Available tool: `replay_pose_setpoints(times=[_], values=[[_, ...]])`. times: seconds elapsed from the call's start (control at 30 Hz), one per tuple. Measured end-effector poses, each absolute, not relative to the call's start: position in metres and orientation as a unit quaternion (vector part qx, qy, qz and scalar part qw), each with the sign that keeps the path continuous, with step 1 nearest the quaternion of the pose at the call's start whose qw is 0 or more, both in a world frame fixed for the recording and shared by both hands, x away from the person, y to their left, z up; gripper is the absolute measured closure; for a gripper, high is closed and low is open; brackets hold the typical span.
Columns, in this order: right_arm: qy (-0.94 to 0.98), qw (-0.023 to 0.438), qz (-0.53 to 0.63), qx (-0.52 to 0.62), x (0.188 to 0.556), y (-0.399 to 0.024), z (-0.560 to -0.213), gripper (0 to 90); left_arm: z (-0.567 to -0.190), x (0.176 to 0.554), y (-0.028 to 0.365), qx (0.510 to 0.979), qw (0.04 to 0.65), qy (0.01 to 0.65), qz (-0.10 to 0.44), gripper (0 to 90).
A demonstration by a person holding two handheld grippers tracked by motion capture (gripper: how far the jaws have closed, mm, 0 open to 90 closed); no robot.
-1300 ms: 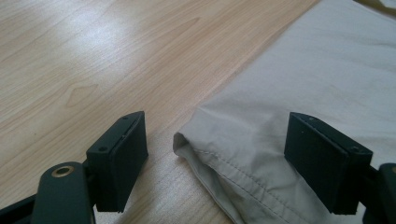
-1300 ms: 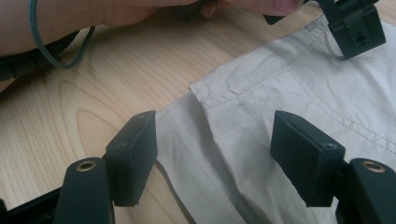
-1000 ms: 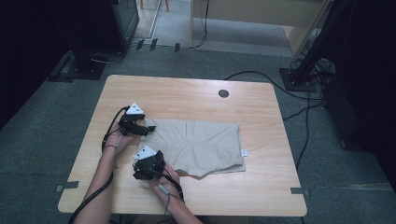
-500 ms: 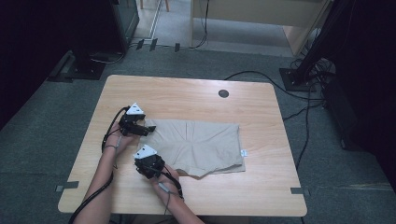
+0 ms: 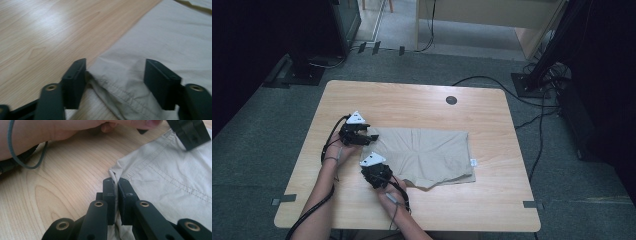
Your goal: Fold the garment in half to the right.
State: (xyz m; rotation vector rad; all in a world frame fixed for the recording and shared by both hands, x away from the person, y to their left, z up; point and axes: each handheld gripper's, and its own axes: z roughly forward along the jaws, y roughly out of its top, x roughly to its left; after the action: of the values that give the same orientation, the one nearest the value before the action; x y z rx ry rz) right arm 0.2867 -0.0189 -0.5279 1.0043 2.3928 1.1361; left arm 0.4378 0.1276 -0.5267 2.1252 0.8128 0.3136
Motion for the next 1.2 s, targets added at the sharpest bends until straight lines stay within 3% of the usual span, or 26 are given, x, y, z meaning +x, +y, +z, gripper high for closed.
replay_pose_setpoints(times=[0.2,0.27,0.4,0.73,1.2], values=[[0.835,0.156,0.394,0.352,0.285,-0.019,-0.527,85.6,-0.527,0.435,0.13,0.843,0.415,0.321,0.12,73.8],[0.834,0.153,0.394,0.355,0.286,-0.02,-0.527,85.9,-0.527,0.434,0.13,0.842,0.418,0.322,0.112,79.5],[0.836,0.153,0.398,0.345,0.285,-0.021,-0.526,86.2,-0.527,0.435,0.135,0.838,0.433,0.323,0.082,81.7],[0.82,0.19,0.436,0.318,0.276,-0.026,-0.513,86.3,-0.519,0.433,0.146,0.81,0.487,0.319,0.067,84.5],[0.792,0.207,0.483,0.309,0.267,-0.044,-0.475,86.5,-0.482,0.421,0.142,0.778,0.553,0.287,0.079,85.7]])
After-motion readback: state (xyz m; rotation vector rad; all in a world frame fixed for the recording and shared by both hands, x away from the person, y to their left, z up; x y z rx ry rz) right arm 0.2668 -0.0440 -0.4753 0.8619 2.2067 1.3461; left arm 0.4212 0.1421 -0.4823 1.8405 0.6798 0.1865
